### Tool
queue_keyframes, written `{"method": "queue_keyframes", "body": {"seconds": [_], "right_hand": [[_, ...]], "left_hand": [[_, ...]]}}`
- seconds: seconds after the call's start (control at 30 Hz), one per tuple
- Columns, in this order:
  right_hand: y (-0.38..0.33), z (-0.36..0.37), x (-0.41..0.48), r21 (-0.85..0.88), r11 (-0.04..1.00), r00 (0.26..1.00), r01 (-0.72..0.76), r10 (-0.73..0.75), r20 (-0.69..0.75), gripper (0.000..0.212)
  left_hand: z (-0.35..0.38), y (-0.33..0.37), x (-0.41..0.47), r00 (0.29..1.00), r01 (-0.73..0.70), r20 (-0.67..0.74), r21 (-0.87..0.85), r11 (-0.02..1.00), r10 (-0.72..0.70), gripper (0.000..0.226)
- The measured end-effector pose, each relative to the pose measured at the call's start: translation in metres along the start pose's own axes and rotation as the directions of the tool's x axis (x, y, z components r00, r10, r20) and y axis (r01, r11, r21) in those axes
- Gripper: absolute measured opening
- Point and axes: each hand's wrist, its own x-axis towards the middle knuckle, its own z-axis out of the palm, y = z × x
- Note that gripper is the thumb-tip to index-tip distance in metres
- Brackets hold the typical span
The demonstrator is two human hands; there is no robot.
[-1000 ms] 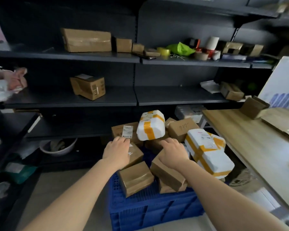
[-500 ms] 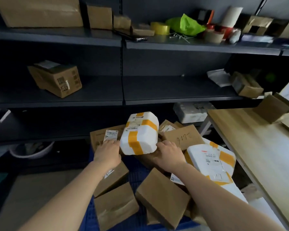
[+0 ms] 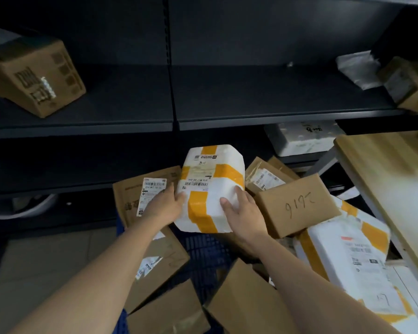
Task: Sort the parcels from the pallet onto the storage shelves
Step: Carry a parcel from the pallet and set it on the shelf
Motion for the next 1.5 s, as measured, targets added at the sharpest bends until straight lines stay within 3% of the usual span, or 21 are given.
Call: {"method": "queue_keyframes", "body": {"seconds": [0.1,0.23,0.37,0.4,0.47,0.53,0.63,0.73,0.8,0.9,0.97,1.0,1.07,1.1,1.17,1.3,1.43,1.5], "right_hand": [[-0.004,0.013,0.005,0.191,0.977,0.990,-0.095,0.114,-0.089,0.070],[-0.008,0.019,0.000,0.237,0.950,0.962,-0.204,0.239,-0.130,0.077],[-0.009,0.026,-0.008,0.377,0.897,0.946,-0.231,0.298,-0.129,0.092],[-0.011,0.029,-0.010,0.450,0.861,0.940,-0.236,0.320,-0.119,0.092],[-0.016,0.038,-0.014,0.513,0.815,0.933,-0.271,0.354,-0.070,0.068],[-0.021,0.046,-0.017,0.427,0.854,0.939,-0.296,0.342,-0.033,0.056],[-0.024,0.058,-0.019,0.168,0.940,0.954,-0.298,0.287,0.087,0.059],[-0.022,0.064,-0.015,0.066,0.974,0.975,-0.219,0.220,-0.012,0.056],[-0.022,0.059,-0.011,0.031,0.997,0.995,-0.076,0.077,-0.055,0.075],[-0.025,0.053,-0.001,0.057,0.997,0.987,0.058,-0.066,0.148,0.096],[-0.030,0.055,0.002,0.118,0.992,0.982,0.040,-0.060,0.178,0.090],[-0.032,0.057,0.001,0.115,0.993,0.988,0.032,-0.048,0.143,0.086],[-0.040,0.059,-0.004,0.027,0.999,0.997,0.034,-0.036,0.071,0.083],[-0.043,0.057,-0.009,-0.021,0.999,0.998,0.038,-0.037,0.048,0.082],[-0.045,0.057,-0.016,-0.067,0.997,0.999,0.042,-0.040,0.030,0.080],[-0.046,0.064,-0.027,-0.050,0.998,0.995,0.023,-0.018,0.102,0.089],[-0.040,0.082,-0.041,-0.154,0.988,0.965,0.019,0.022,0.263,0.058],[-0.033,0.091,-0.045,-0.177,0.984,0.963,0.012,0.036,0.269,0.051]], "left_hand": [[0.007,0.005,0.006,1.000,-0.010,-0.011,-0.185,0.983,0.008,0.051],[0.005,-0.001,0.001,0.993,-0.009,-0.114,-0.291,0.957,-0.025,0.041],[-0.011,-0.024,-0.012,0.991,-0.049,-0.133,-0.523,0.851,-0.024,0.046],[-0.016,-0.035,-0.017,0.990,-0.057,-0.140,-0.562,0.825,-0.027,0.045],[-0.025,-0.056,-0.026,0.981,-0.069,-0.187,-0.588,0.806,-0.052,0.040],[-0.032,-0.076,-0.034,0.968,-0.062,-0.235,-0.561,0.825,-0.087,0.036],[-0.034,-0.101,-0.045,0.972,-0.016,-0.220,-0.425,0.905,-0.085,0.047],[-0.026,-0.117,-0.052,0.982,-0.003,-0.182,-0.303,0.953,-0.054,0.063],[-0.019,-0.124,-0.058,0.974,0.027,-0.209,-0.277,0.961,-0.087,0.072],[-0.003,-0.130,-0.070,0.928,0.136,-0.299,-0.286,0.949,-0.223,0.091],[0.008,-0.125,-0.080,0.867,0.272,-0.257,-0.473,0.838,-0.427,0.110],[0.012,-0.121,-0.085,0.831,0.308,-0.193,-0.621,0.721,-0.521,0.113],[0.019,-0.118,-0.092,0.779,0.307,-0.061,-0.830,0.465,-0.624,0.097],[0.022,-0.120,-0.095,0.773,0.291,-0.043,-0.863,0.413,-0.633,0.088],[0.022,-0.128,-0.101,0.777,0.229,-0.095,-0.878,0.420,-0.622,0.076],[0.002,-0.146,-0.105,0.801,0.143,-0.216,-0.837,0.528,-0.559,0.060],[0.004,-0.178,-0.104,0.816,0.268,-0.209,-0.689,0.674,-0.539,0.078],[0.009,-0.177,-0.115,0.791,0.315,-0.241,-0.628,0.712,-0.562,0.078]]}}
